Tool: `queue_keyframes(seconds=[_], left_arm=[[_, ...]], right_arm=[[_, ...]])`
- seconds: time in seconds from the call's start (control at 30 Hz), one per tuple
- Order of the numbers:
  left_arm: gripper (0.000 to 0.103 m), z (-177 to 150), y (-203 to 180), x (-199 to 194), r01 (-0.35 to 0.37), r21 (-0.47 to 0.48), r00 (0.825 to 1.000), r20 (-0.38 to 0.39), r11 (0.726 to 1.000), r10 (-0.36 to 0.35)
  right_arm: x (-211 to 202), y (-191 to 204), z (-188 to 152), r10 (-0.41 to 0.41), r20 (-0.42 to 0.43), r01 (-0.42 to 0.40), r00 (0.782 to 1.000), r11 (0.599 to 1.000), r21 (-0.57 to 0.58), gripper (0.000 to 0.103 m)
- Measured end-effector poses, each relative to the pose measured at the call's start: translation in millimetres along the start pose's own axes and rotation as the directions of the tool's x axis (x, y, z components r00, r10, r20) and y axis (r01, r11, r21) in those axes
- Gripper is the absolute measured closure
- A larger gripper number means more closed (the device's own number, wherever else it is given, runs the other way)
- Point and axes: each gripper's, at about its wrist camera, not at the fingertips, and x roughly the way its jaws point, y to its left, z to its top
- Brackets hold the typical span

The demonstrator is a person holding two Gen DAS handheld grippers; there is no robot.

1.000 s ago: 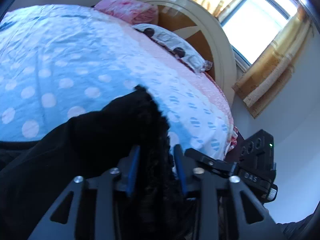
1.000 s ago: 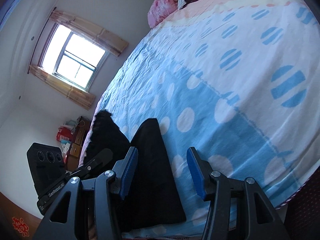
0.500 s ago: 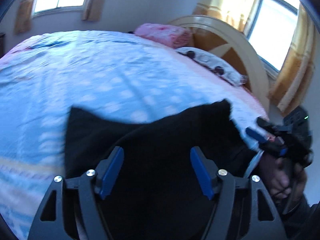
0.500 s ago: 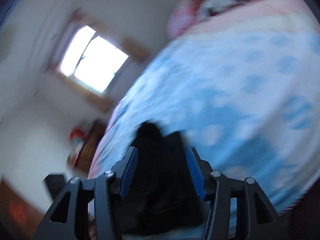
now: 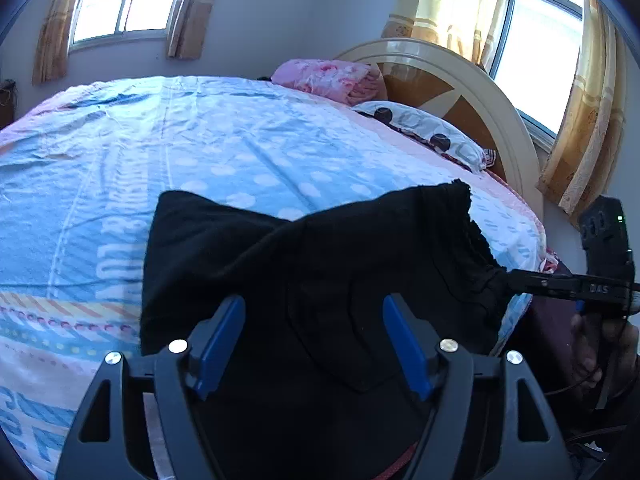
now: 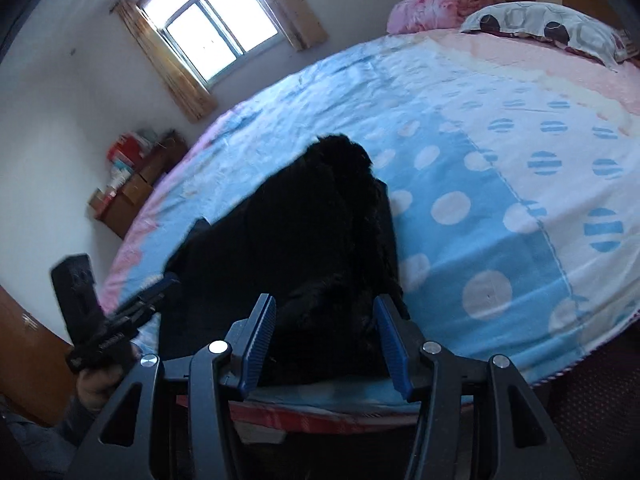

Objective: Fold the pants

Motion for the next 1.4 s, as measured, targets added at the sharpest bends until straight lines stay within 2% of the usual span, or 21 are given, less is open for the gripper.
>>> queue_keyframes(seconds=[0.13, 0.2, 0.37, 0.47, 0.57, 0.63, 0.73, 0.83, 0.9, 0.97, 1.1, 1.13, 1.17, 1.2, 1.3, 1.37, 1.4], left_arm=[[0.029, -2.8, 5.5, -4.2, 0.008, -0.018, 1.0, 0.004, 1.0, -0.008], [0.029, -4.2, 8.3, -5.7, 0.011, -0.027, 1.0, 0.005, 1.0, -0.011], [0.029, -6.3, 7.4, -9.4, -0.02, -0.004, 1.0, 0.016, 1.0, 0.02], [0.024, -7.6, 8.3, -10.7, -0.033, 0.002, 0.999, 0.02, 0.999, 0.033], [0.024, -9.6, 12.8, -9.2, -0.021, -0.024, 1.0, 0.011, 1.0, 0.021], [0.024, -10.9, 14.9, -8.8, -0.018, -0.033, 1.0, 0.008, 0.999, 0.018], [0.024, -11.4, 16.4, -9.2, -0.014, -0.038, 1.0, 0.004, 0.999, 0.014], [0.024, -11.8, 17.1, -10.6, -0.012, -0.045, 1.0, 0.01, 0.999, 0.013], [0.024, -12.3, 17.2, -10.9, -0.012, -0.048, 1.0, 0.014, 0.999, 0.013], [0.024, -12.9, 16.9, -10.5, -0.015, -0.044, 1.0, 0.013, 0.999, 0.015], [0.024, -15.6, 17.1, -8.6, -0.034, -0.02, 0.999, 0.006, 0.999, 0.034], [0.024, -16.1, 17.7, -8.3, -0.038, -0.02, 0.999, 0.004, 0.999, 0.038], [0.024, -16.6, 18.6, -9.1, -0.038, -0.023, 0.999, 0.004, 0.999, 0.038], [0.024, -16.6, 19.9, -10.9, -0.035, -0.03, 0.999, 0.008, 0.999, 0.035], [0.024, -15.9, 21.3, -15.1, -0.04, -0.041, 0.999, 0.022, 0.998, 0.041], [0.017, -17.2, 23.6, -14.2, -0.048, -0.042, 0.999, 0.019, 0.998, 0.048], [0.017, -18.2, 24.4, -12.2, -0.049, -0.045, 0.999, 0.015, 0.998, 0.049]], right_arm=[[12.6, 10.5, -1.5, -0.019, -0.014, 0.018, 1.0, 0.999, -0.045, 0.051], [12.6, 18.9, -2.5, -0.068, 0.003, 0.068, 0.998, 0.992, -0.111, 0.064], [15.0, 29.0, 5.7, -0.107, 0.014, 0.108, 0.994, 0.98, -0.164, 0.064], [11.4, 33.2, 6.7, -0.074, 0.003, 0.074, 0.997, 0.984, -0.161, 0.064], [21.1, 38.6, 3.2, -0.143, -0.033, 0.132, 0.989, 0.968, -0.214, 0.065], [19.4, 36.2, 4.0, -0.132, -0.03, 0.123, 0.991, 0.973, -0.197, 0.068], [10.6, 36.6, 7.7, -0.209, 0.013, 0.207, 0.978, 0.954, -0.217, 0.068], [-6.3, 28.4, 13.6, -0.127, 0.021, 0.129, 0.992, 0.982, -0.141, 0.067], [-10.0, 33.4, 11.3, -0.11, 0.016, 0.112, 0.994, 0.981, -0.157, 0.067], [-2.7, 37.8, 7.5, -0.074, -0.026, 0.069, 0.997, 0.984, -0.164, 0.067], [24.2, 31.6, 3.9, -0.131, -0.065, 0.122, 0.989, 0.984, -0.133, 0.068], [25.0, 32.5, 0.9, -0.122, -0.067, 0.112, 0.99, 0.984, -0.138, 0.073], [26.5, 35.4, -0.6, -0.11, -0.067, 0.099, 0.992, 0.983, -0.152, 0.089], [24.6, 38.5, -1.4, -0.114, -0.055, 0.104, 0.992, 0.981, -0.167, 0.092], [5.4, 42.1, 2.6, -0.076, -0.01, 0.073, 0.997, 0.983, -0.17, 0.094], [-4.6, 42.5, 4.4, -0.105, 0.006, 0.105, 0.994, 0.975, -0.197, 0.094], [-1.8, 37.0, 4.1, -0.13, -0.006, 0.126, 0.991, 0.974, -0.19, 0.094]])
